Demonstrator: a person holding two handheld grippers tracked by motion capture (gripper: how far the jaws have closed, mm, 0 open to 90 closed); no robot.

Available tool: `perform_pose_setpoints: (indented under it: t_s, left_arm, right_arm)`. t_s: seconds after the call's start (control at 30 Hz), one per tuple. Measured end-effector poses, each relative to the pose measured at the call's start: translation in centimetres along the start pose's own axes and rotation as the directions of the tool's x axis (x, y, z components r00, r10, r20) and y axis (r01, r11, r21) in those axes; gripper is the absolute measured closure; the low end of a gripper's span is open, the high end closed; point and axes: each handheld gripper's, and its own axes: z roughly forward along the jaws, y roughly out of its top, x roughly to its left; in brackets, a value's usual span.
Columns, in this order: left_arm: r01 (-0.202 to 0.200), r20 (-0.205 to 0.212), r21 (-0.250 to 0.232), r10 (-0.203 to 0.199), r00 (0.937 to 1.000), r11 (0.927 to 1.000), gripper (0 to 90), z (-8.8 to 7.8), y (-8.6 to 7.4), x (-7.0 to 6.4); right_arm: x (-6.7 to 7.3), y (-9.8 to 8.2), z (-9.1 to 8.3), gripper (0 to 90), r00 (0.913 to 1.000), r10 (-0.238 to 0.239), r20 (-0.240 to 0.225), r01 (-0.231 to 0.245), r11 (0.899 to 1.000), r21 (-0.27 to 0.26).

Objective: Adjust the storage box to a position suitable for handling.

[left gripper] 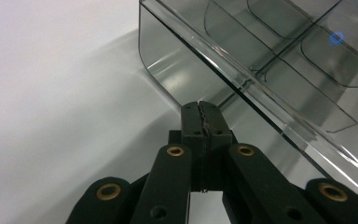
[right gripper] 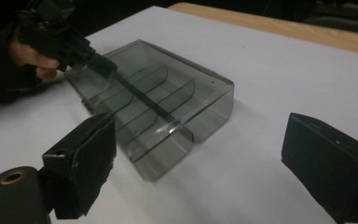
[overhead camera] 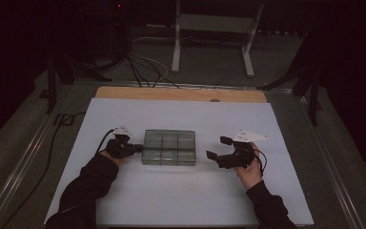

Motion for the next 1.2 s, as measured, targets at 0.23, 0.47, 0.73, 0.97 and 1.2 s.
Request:
perform_pose_setpoints:
  t_s: [0.23,0.47,0.73,0.97,1.2]
  left_arm:
    - [-0.033,0.057,0.003,0.032,0.9978,0.9995,90.0,1.6,1.3,-1.6]
    - [-0.036,0.060,-0.003,0.036,0.9975,0.9994,90.0,1.9,1.6,-2.1]
    - [-0.014,0.059,-0.019,0.015,0.9982,0.9997,90.0,0.5,0.6,-2.3]
    - [-0.024,0.079,-0.002,0.024,0.9966,0.9997,90.0,0.4,-0.2,-2.8]
    - [-0.030,0.101,0.011,0.029,0.9944,0.9995,90.0,0.8,-0.4,-3.1]
  right_arm:
    - [-1.6,0.3,0.2,14.4,0.9983,0.056,0.018,-0.056,0.998,-0.014]
    - [-2.7,0.8,0.6,21.6,0.9947,0.083,0.061,-0.082,0.997,-0.018]
    - [-4.8,0.8,2.6,56.2,0.9852,0.101,0.139,-0.111,0.992,0.064]
    - [-6.3,1.1,5.0,85.6,0.9792,0.129,0.157,-0.157,0.971,0.179]
    - [-7.4,1.2,7.4,90.0,0.9712,0.157,0.179,-0.196,0.954,0.228]
